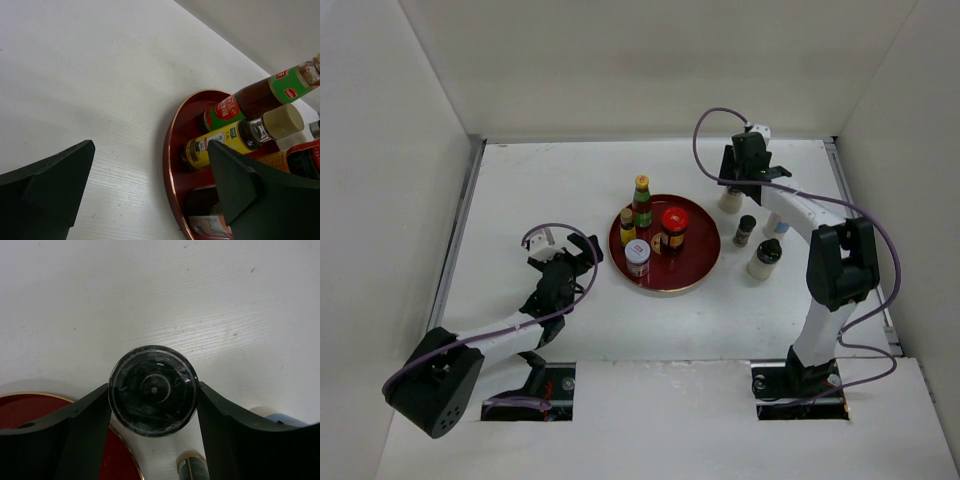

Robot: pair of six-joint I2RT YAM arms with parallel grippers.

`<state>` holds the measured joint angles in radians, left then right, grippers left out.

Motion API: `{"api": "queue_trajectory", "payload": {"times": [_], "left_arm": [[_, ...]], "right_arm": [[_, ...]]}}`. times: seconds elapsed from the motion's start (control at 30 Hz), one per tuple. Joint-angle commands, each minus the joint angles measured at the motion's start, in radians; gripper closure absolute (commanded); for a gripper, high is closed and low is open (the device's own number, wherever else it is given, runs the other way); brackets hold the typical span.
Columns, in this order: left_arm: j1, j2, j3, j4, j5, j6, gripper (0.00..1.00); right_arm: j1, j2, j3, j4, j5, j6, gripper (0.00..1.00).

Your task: Organize the condiment bottles

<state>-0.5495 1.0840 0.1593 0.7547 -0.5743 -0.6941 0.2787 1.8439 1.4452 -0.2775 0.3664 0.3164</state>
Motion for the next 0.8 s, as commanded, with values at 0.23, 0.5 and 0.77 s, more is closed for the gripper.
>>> {"api": "queue_trajectory", "payload": {"times": [0.23, 0.5, 0.77], "left_arm": [[0.01, 0.014, 0.0, 0.06, 0.017, -0.012, 0.0], [0.013, 0.013, 0.0, 0.06, 0.017, -0.012, 0.0], [0.021, 0.002, -0.004, 0.058, 0.022, -0.01, 0.0]], "right_arm": [[0.142, -0.166, -0.002, 0.156, 0.029, -0.082, 0.45], [0.25, -0.101, 0.083, 0.138, -0.041, -0.05, 0.45], [0.285, -0.006, 0.11, 0.124, -0.095, 0.006, 0.43]]}}
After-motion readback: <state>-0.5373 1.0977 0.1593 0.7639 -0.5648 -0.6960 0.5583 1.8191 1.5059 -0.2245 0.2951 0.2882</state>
